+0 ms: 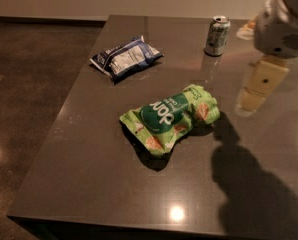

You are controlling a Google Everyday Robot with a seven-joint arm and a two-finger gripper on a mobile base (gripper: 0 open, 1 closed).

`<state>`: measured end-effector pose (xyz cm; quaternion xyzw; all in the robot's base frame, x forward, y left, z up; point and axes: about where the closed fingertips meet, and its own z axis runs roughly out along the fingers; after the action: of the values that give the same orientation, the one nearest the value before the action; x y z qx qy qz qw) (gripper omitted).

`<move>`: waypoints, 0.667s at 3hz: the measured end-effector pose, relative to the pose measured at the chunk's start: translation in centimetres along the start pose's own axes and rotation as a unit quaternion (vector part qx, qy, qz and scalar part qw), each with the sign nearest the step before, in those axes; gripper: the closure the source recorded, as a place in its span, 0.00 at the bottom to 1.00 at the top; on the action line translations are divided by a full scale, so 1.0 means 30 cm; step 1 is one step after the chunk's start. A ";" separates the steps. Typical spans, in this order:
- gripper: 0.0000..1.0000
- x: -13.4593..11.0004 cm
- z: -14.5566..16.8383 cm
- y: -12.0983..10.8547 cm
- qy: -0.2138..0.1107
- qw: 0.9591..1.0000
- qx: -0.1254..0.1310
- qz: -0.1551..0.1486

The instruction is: Pick blue chip bag

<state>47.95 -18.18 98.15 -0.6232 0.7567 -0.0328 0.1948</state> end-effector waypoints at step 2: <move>0.00 -0.220 0.116 -0.170 -0.024 0.999 0.016 -0.038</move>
Offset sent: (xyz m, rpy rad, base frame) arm 0.1151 0.0986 -0.0026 0.0177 -0.0887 0.1249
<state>54.83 -12.32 98.11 -0.6487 0.7271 -0.0370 0.2219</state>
